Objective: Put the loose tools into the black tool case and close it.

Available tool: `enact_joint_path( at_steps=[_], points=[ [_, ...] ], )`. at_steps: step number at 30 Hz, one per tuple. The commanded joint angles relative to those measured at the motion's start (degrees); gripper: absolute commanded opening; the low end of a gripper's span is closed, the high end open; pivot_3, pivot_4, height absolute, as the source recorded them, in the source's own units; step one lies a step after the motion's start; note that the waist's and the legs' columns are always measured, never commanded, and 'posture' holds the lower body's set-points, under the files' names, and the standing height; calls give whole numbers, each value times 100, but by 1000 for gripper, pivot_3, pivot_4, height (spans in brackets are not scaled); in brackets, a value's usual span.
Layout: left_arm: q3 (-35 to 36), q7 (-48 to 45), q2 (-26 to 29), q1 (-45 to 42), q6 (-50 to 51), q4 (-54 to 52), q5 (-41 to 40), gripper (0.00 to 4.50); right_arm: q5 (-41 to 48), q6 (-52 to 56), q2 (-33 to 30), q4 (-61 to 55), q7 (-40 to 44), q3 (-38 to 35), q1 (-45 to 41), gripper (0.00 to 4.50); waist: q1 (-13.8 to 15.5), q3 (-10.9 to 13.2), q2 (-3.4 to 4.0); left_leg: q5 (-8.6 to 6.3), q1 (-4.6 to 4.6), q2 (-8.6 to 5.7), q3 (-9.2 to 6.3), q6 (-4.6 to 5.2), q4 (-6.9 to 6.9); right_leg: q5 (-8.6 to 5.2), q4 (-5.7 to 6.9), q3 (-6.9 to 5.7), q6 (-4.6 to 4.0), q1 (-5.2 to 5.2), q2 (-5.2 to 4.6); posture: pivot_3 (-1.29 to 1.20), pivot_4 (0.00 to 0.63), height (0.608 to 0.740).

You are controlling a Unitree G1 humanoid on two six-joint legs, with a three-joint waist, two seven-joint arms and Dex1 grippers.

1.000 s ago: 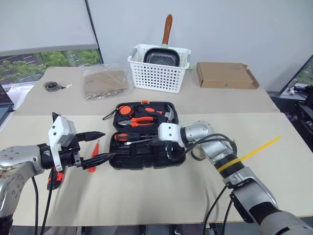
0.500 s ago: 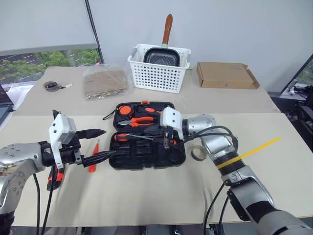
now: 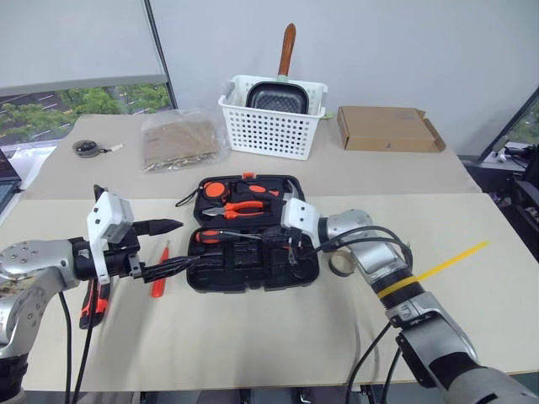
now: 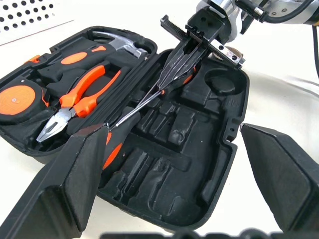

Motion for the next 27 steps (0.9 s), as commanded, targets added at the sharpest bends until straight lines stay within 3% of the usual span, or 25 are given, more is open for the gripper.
enact_joint_path(
  at_steps=[1,13,27],
  points=[
    [34,-63,100,-95,-160,3,38,4500,-113,-60,8,-39,-80,33,-128,34,1,0,0,1,0,0,0,-2,1,0,0,1,0,0,0,0,150,700],
    [68,-113,124,-104,-83,-3,-16,4500,-189,-191,162,390,-423,-64,-468,34,10,1,-1,2,-4,1,0,-2,-4,1,1,1,-1,-6,1,0,150,700],
    [71,-233,243,57,9,-21,-56,4500,-96,-504,-42,121,320,122,-209,34,2,1,-1,-1,-12,0,0,2,-4,-1,-6,-1,0,-7,0,0,150,700]
  ],
)
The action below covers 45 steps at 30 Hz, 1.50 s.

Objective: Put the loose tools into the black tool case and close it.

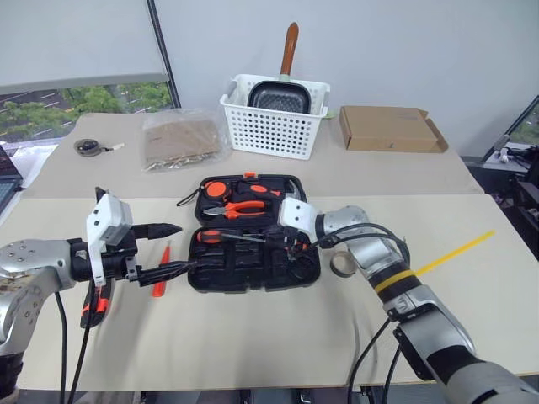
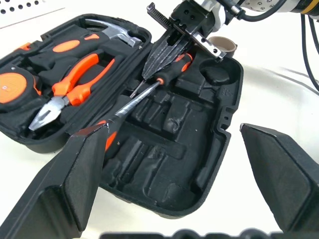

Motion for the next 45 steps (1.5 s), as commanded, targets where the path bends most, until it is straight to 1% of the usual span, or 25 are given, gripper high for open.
enact_joint_path(
  at_steps=[1,5,8,14,16,20,23,25,27,31,34,36,39,42,44,45],
  points=[
    [75,0,73,-39,-17,-80,-55,4500,202,-318,-28,-274,273,-20,35,34,0,0,0,0,2,0,0,0,0,0,0,0,0,1,0,0,150,700],
    [111,23,54,19,-23,-109,-61,4500,121,-337,-2,-167,46,-113,-72,34,0,0,0,0,2,0,0,0,0,0,0,0,0,1,0,0,150,700],
    [119,44,45,40,-26,-125,-62,4500,238,-371,31,-136,-11,-239,-166,34,0,0,0,0,2,0,0,-1,0,0,1,1,0,1,0,0,150,700],
    [84,81,7,32,-50,-120,-61,4500,681,-322,123,-243,132,-489,-150,34,7,0,0,1,2,0,0,-2,0,0,1,0,-1,2,-1,0,150,700],
    [91,96,-12,48,-41,-142,-83,4500,694,-333,69,-240,258,-434,-84,34,3,0,0,1,2,0,0,-2,0,0,1,1,0,1,-1,0,150,700],
    [125,113,-18,89,-40,-161,-93,4500,466,-362,-52,-123,366,-258,39,34,6,0,0,1,2,0,0,-1,0,0,1,1,-1,1,-1,0,150,700],
    [169,124,-14,146,-49,-176,-97,4500,46,-319,-198,110,208,-26,44,34,3,0,0,0,2,0,0,-1,0,1,0,1,-1,2,-2,0,150,700],
    [187,133,-13,171,-49,-190,-106,4500,-135,-315,-288,192,269,127,56,34,6,0,0,1,3,0,0,-1,0,0,1,2,-1,0,-2,0,150,700],
    [200,143,-14,186,-47,-199,-112,4500,-198,-274,-333,191,360,204,86,34,19,0,-1,0,7,0,0,-1,0,-1,1,2,-1,4,-3,0,150,700],
    [199,160,-26,211,-66,-177,-99,4500,-126,-259,-286,100,272,144,99,34,43,-2,-3,-2,11,-1,0,2,0,-1,0,1,-1,9,-5,0,150,700],
    [205,240,-94,236,-126,-81,-34,4500,286,-306,-84,35,168,-203,49,34,38,-2,-4,-2,11,-1,0,3,0,-1,0,2,-1,9,-4,0,150,700],
    [285,348,-175,339,-174,-8,28,4500,733,-299,76,-114,204,-508,51,34,30,-2,-4,-1,9,0,0,1,0,-1,1,2,-2,6,-3,0,150,700],
    [719,796,-438,522,-209,27,34,4500,1819,-89,283,-547,660,-1046,206,34,-9,0,-6,1,8,2,0,-3,-5,1,2,4,-5,3,-3,0,150,700],
    [1212,1341,-739,707,-296,-31,127,4500,2256,205,165,-738,1120,-1168,262,34,-2,0,-6,1,9,4,-2,-2,-6,9,3,2,-18,5,-10,0,150,700],
    [1675,1950,-1007,961,-249,-237,252,4500,2408,291,-35,-747,1491,-1204,275,602,-1,0,-6,-3,13,3,-3,2,-5,9,1,2,-17,9,-22,0,150,700],
    [1838,2109,-1088,1064,-158,-351,196,4500,2413,260,-111,-719,1589,-1213,274,771,-1,0,-6,-4,14,3,-3,5,-5,8,-2,3,-16,9,-30,0,150,700]
  ],
)
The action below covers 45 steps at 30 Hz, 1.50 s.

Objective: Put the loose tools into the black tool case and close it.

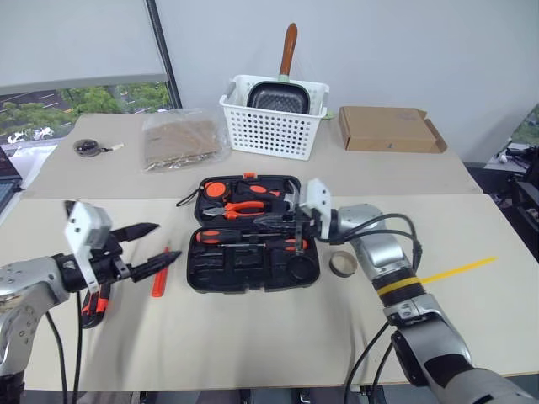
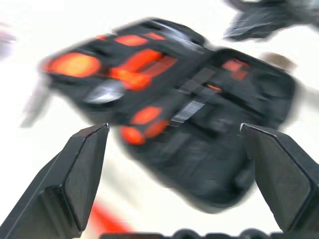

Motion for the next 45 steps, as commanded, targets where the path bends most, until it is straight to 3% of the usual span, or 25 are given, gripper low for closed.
enact_joint_path(
  at_steps=[1,5,10,11,17,28,35,38,42,45],
  points=[
    [937,910,-327,391,188,-506,-45,4500,409,99,-298,-115,561,-239,-19,1167,3,1,-2,-2,0,0,0,3,1,-1,-2,-1,1,1,-9,0,150,700],
    [1462,1504,-756,1060,493,-1041,-129,4500,828,138,-432,3,1052,-489,-89,2540,13,2,-5,-4,-2,0,-1,2,1,-3,-5,-1,5,-1,-15,0,150,700],
    [1552,2257,-1458,1933,341,-1340,342,4500,1032,183,-600,48,1629,-531,-138,4287,12,2,-6,-23,-1,0,1,-29,0,-1,-7,0,1,-1,-17,0,150,700],
    [1508,2418,-1631,2008,302,-1357,401,4500,1053,225,-642,45,1709,-521,-164,4455,14,1,-8,-23,-1,0,1,-28,1,-2,-7,-1,3,-2,-16,0,150,700],
    [925,2913,-2138,2098,-49,-1074,1030,4500,1125,467,-785,-170,1941,-477,-253,4455,114,1,-10,-28,2,1,0,-37,5,-5,-6,-7,8,-7,-16,0,150,700],
    [626,2975,-2109,1815,-343,-461,1290,4500,1318,921,-1080,-915,1841,-543,70,4455,139,-2,-17,-26,-15,1,0,-20,5,2,-12,-9,-4,-11,-19,0,150,700],
    [975,2492,-2154,1356,-830,-975,231,4500,1296,964,-1105,-997,1800,-568,246,4455,146,-2,-18,-34,-25,4,-3,-31,6,13,-41,-17,-3,-12,-28,0,150,700],
    [699,2505,-2057,1408,-588,-1232,155,4500,1288,946,-1112,-981,1773,-599,269,4455,138,-2,-18,-34,-26,6,-1,-28,6,20,-57,-18,8,-4,-24,0,150,700],
    [-283,3033,-1997,1255,-72,-1502,666,4500,1273,923,-1143,-950,1766,-635,291,4455,151,-1,-17,-27,-27,3,2,-7,5,33,-61,-18,-14,0,-13,0,150,700],
    [-629,3334,-2074,1275,54,-1338,996,4500,1288,950,-1168,-957,1774,-646,287,4455,147,-1,-17,-13,-29,3,2,16,5,43,-62,-21,-30,1,2,0,150,700]
  ],
)
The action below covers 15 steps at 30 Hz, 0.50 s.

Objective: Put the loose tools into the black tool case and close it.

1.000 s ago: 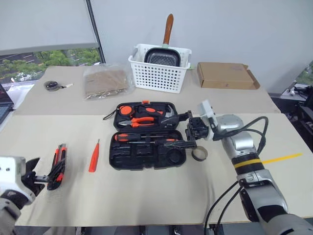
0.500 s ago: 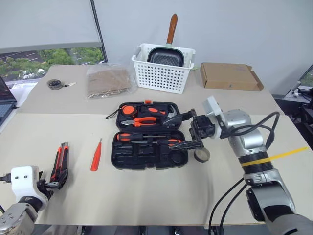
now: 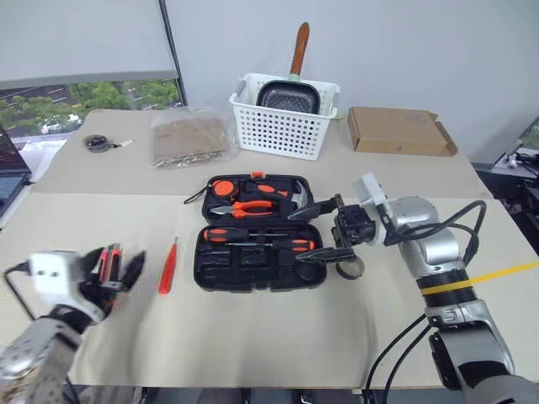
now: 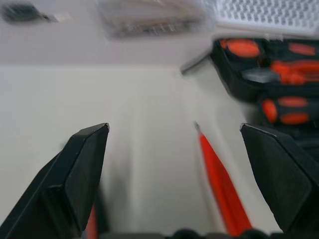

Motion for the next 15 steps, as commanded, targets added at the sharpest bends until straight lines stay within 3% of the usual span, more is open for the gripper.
enact_joint_path(
  at_steps=[1,12,15],
  points=[
    [-335,372,-5,55,108,5,467,4500,183,33,-83,-166,25,-183,-37,4455,-8,0,0,0,0,0,0,0,0,0,0,0,0,0,-1,0,150,700],
    [-836,296,-11,107,181,330,732,4500,105,-123,-123,-132,-5,-204,-67,4455,-3,0,1,-2,2,3,-1,-5,-1,-22,2,1,36,-5,-14,0,150,700],
    [-824,209,-56,25,162,394,652,3884,88,-190,-143,-92,-34,-252,-81,4500,3,0,1,-2,2,3,-1,-5,-1,-22,2,1,36,-5,-17,0,150,700]
  ],
)
